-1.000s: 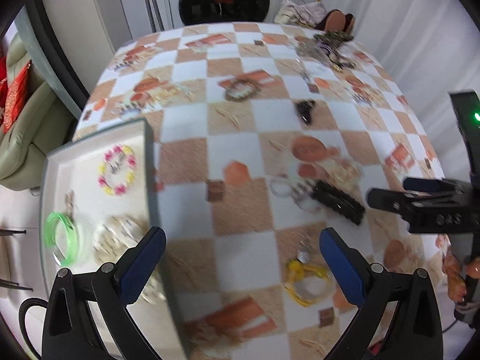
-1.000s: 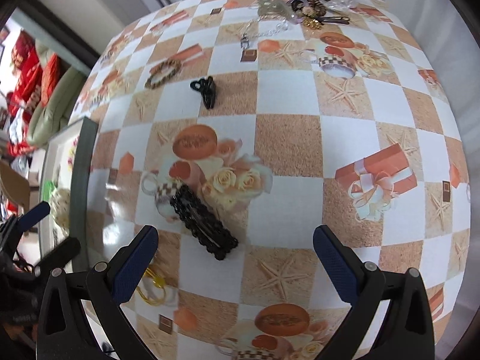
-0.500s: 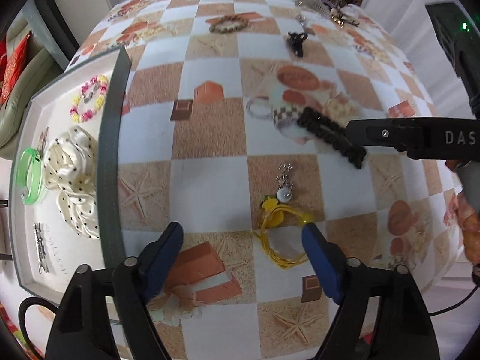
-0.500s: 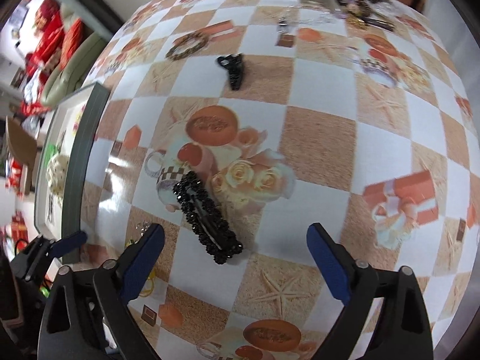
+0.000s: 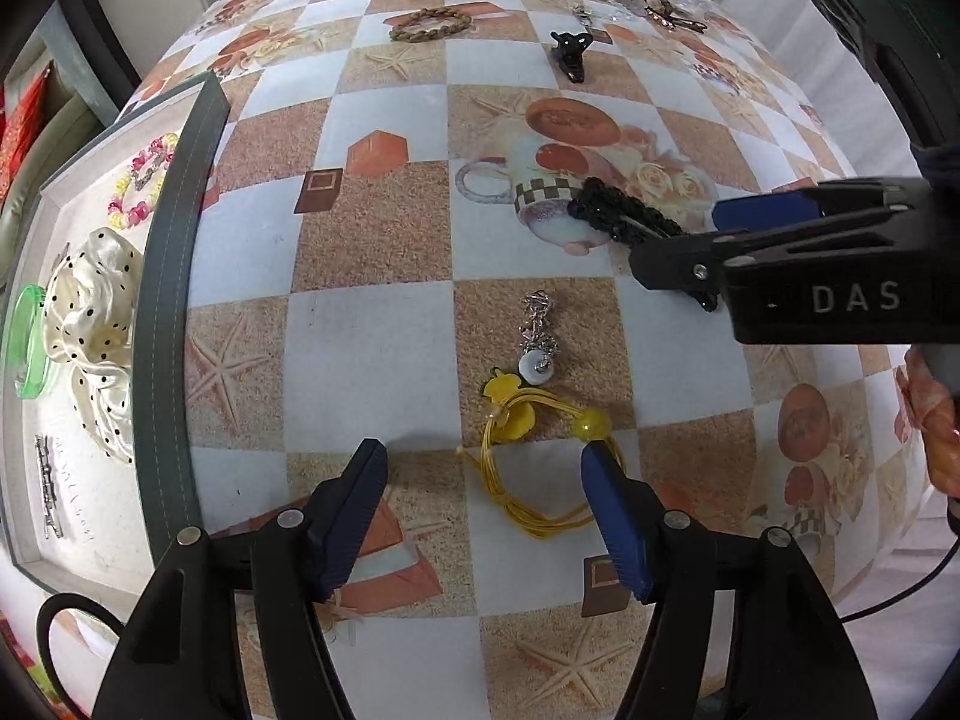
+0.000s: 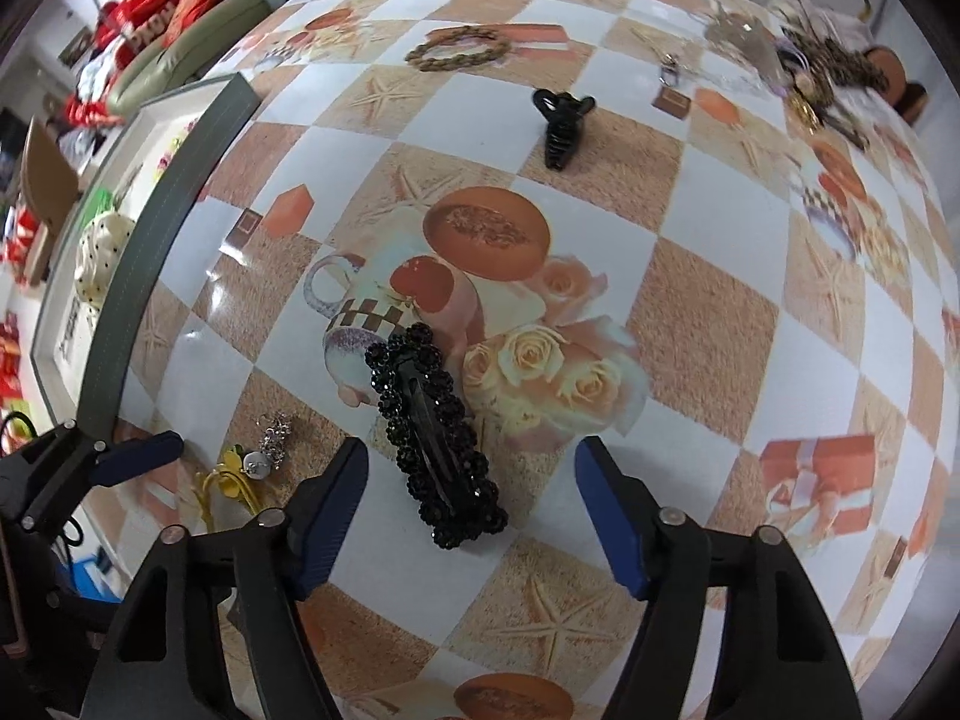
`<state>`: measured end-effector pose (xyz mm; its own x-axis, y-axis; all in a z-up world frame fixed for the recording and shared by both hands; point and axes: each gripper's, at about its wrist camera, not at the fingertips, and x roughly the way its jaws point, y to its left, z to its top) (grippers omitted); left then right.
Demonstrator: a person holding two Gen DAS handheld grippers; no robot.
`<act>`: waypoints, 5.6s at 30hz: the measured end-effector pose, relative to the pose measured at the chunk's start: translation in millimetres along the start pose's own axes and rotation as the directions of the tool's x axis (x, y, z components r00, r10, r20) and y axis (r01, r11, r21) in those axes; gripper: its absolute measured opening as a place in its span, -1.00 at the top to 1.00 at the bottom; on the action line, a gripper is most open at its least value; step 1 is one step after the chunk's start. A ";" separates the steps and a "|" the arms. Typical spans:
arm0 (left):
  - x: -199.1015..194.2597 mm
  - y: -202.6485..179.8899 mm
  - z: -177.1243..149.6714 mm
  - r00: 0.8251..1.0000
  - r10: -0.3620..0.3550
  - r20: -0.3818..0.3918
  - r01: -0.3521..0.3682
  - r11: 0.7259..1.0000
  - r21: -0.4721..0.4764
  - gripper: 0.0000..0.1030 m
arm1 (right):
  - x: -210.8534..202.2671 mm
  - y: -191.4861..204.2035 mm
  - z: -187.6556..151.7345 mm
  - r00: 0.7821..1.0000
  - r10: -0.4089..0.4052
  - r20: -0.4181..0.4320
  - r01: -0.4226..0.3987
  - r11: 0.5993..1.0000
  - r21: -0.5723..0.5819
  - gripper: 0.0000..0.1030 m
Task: Organize jewelry
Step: 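Move both tools back over the table toward the yellow hair tie and black clip, then grasp the yellow cord hair tie with the left tool while the right tool grasps the black beaded clip, then carry the yellow hair tie and black beaded clip over the white tray, then open the right tool to drop the black clip while the left tool releases the hair tie, then move both tools back over the table toward the braided bracelet and black claw clip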
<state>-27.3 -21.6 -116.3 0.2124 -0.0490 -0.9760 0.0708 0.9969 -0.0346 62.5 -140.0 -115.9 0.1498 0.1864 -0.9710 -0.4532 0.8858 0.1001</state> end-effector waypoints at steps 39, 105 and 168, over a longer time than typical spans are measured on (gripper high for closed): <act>-84.3 32.2 12.8 0.978 -0.174 0.119 0.176 0.984 -0.012 0.87 | -48.5 -12.7 -3.4 0.996 0.060 0.061 -0.076 0.952 0.296 0.36; -104.0 246.6 -11.1 0.978 0.089 0.189 -0.008 0.919 -0.395 0.87 | 61.4 244.2 180.1 0.964 0.256 -0.076 -0.261 0.964 -0.057 0.36; -123.0 218.2 -1.2 0.987 0.146 0.061 -0.115 0.927 -0.356 0.07 | -12.7 108.8 119.8 0.873 0.470 0.130 -0.487 0.840 0.238 -0.64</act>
<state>-39.2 202.0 -4.1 0.2798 0.0937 -0.9555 -0.3057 0.9521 0.0038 116.5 4.9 -66.8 0.0322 0.6342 -0.7725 -0.2445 0.7544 0.6091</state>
